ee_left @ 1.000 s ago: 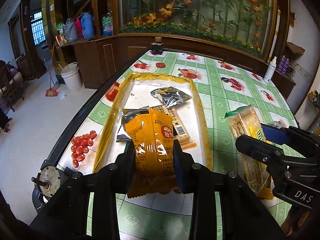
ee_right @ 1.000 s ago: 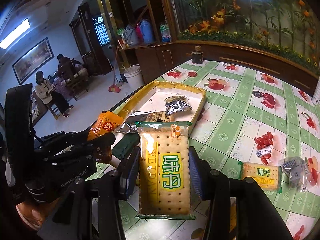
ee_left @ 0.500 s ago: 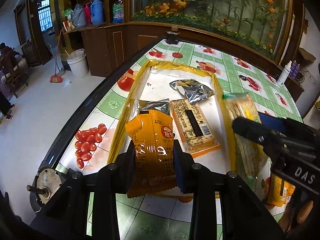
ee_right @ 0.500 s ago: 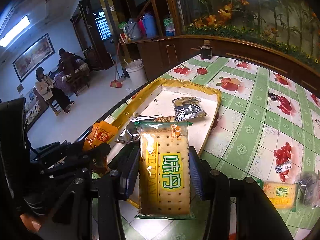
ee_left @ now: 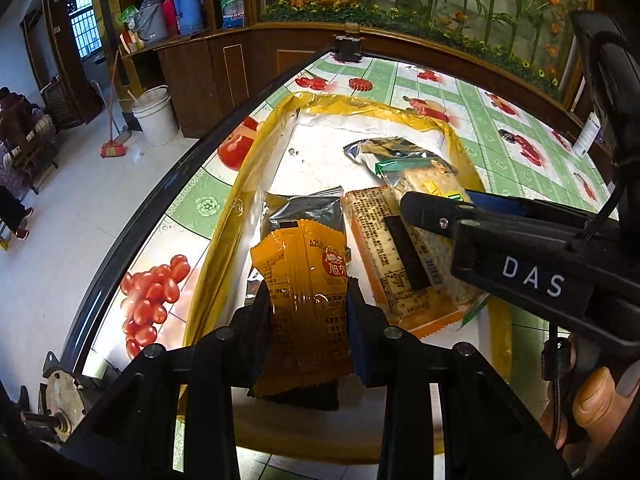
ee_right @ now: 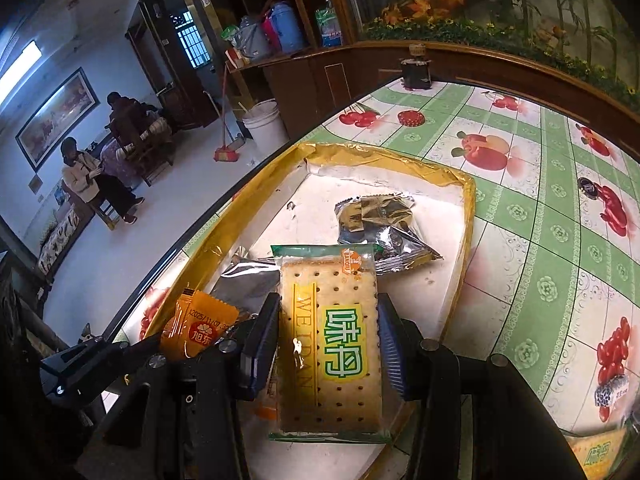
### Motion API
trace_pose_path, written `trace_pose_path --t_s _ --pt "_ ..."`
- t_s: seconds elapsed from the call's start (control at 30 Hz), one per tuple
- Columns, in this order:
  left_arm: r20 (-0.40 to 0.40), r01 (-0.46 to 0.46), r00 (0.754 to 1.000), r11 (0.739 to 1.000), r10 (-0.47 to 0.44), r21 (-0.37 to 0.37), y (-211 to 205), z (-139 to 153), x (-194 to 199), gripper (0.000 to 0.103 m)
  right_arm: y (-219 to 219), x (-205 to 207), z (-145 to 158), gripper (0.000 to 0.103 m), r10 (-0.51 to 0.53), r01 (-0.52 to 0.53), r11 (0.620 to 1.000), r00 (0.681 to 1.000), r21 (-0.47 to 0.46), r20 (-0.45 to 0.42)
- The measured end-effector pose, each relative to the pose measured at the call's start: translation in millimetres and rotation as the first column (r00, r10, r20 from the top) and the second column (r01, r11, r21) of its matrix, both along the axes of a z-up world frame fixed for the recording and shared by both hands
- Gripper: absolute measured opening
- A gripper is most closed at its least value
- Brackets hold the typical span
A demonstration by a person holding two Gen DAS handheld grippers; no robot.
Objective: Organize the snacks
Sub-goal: 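Lower orange bag into tray and open left tool while right tool releases WEIDAN pack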
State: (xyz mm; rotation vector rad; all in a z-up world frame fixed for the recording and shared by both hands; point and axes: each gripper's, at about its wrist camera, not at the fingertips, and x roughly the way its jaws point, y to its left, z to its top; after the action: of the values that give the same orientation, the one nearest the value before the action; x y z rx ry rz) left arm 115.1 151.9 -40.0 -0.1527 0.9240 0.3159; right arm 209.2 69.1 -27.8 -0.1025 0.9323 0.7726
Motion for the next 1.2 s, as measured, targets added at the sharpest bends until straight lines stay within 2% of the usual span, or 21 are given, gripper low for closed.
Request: trace_pose_path --t_s 0.27,0.4,0.47,0.6,0.7,0.83,1.03,1.2 --pt "-0.017 -0.003 1.000 0.999 0.004 0.037 -2 -8 4 0.034 3 11 -14 0.049 -0.002 0.002 1.000 1.000 -0.015 -0.017" --pt "0.009 -0.015 1.000 0.996 0.014 0.092 -5 -1 -3 0.051 0 10 -12 0.051 -0.009 0.009 1.000 1.000 0.005 -0.030" --pt "0.028 -0.014 1.000 0.993 0.010 0.118 -9 5 -9 0.056 -6 6 -5 0.059 -0.018 0.018 1.000 1.000 0.023 -0.021" --pt "0.055 -0.011 0.998 0.993 0.005 0.116 -10 15 -18 0.056 -26 -6 13 0.061 -0.041 0.041 0.998 0.999 0.057 0.011" --pt "0.073 -0.011 0.997 0.994 0.002 0.113 -13 21 -24 0.056 -42 -20 26 0.068 -0.060 0.057 0.996 0.997 0.062 0.044" --pt "0.101 -0.003 0.995 0.993 -0.009 0.119 -23 30 -32 0.056 -68 -40 37 0.068 -0.085 0.081 0.995 0.994 0.066 0.075" --pt "0.126 0.022 0.991 0.991 -0.039 0.133 -41 40 -44 0.056 -100 -70 43 0.071 -0.128 0.128 0.992 0.981 0.009 0.143" --pt "0.139 0.042 0.988 0.988 -0.062 0.147 -54 46 -52 0.056 -131 -87 45 0.073 -0.176 0.178 0.984 0.970 0.001 0.167"
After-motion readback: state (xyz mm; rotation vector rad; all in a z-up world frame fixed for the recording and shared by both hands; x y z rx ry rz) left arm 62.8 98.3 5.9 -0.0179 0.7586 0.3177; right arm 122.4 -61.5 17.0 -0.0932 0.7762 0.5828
